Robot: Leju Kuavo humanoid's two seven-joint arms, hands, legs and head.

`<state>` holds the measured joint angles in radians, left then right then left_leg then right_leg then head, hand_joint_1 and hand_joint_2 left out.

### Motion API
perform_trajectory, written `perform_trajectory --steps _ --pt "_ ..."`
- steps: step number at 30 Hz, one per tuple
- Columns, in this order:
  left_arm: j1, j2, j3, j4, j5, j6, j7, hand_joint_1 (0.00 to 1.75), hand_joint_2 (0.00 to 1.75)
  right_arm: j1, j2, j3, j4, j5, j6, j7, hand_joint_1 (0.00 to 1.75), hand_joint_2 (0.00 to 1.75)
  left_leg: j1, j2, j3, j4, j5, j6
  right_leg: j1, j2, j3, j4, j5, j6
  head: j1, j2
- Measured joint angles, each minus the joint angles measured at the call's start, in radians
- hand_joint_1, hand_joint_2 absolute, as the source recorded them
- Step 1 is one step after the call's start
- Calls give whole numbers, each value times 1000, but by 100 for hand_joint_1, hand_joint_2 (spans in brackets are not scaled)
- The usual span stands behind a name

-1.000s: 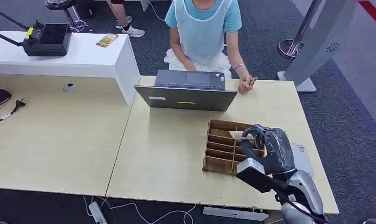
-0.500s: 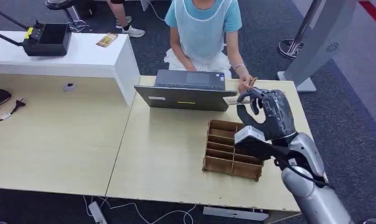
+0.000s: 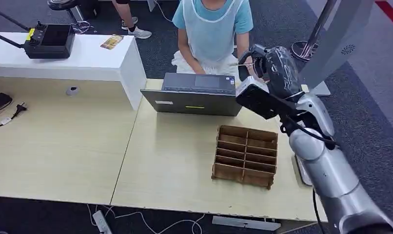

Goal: Pass the card to the sensor for recognition and then transmit it.

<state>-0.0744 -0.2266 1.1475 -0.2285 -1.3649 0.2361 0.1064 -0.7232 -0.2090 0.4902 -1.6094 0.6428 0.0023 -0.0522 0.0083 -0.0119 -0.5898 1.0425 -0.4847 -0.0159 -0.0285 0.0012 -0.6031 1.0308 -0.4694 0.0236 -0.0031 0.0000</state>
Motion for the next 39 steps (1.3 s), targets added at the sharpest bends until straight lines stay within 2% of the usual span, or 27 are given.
perform_trajectory --steps 15,26,39 --pt "-2 7 -11 0 -34 -18 -4 0 0 -249 106 16 336 -55 16 59 175 175 0 0 0 0 0 0 0 0 0 0 0 0 0 0" --pt "-3 15 -45 0 -65 -21 -17 0 0 -346 164 -11 561 -98 27 38 175 175 0 0 0 0 0 0 0 0 0 0 0 0 0 0" --pt "-3 19 -60 0 -71 -29 -18 0 0 -429 191 -28 810 -75 40 48 175 175 0 0 0 0 0 0 0 0 0 0 0 0 0 0"
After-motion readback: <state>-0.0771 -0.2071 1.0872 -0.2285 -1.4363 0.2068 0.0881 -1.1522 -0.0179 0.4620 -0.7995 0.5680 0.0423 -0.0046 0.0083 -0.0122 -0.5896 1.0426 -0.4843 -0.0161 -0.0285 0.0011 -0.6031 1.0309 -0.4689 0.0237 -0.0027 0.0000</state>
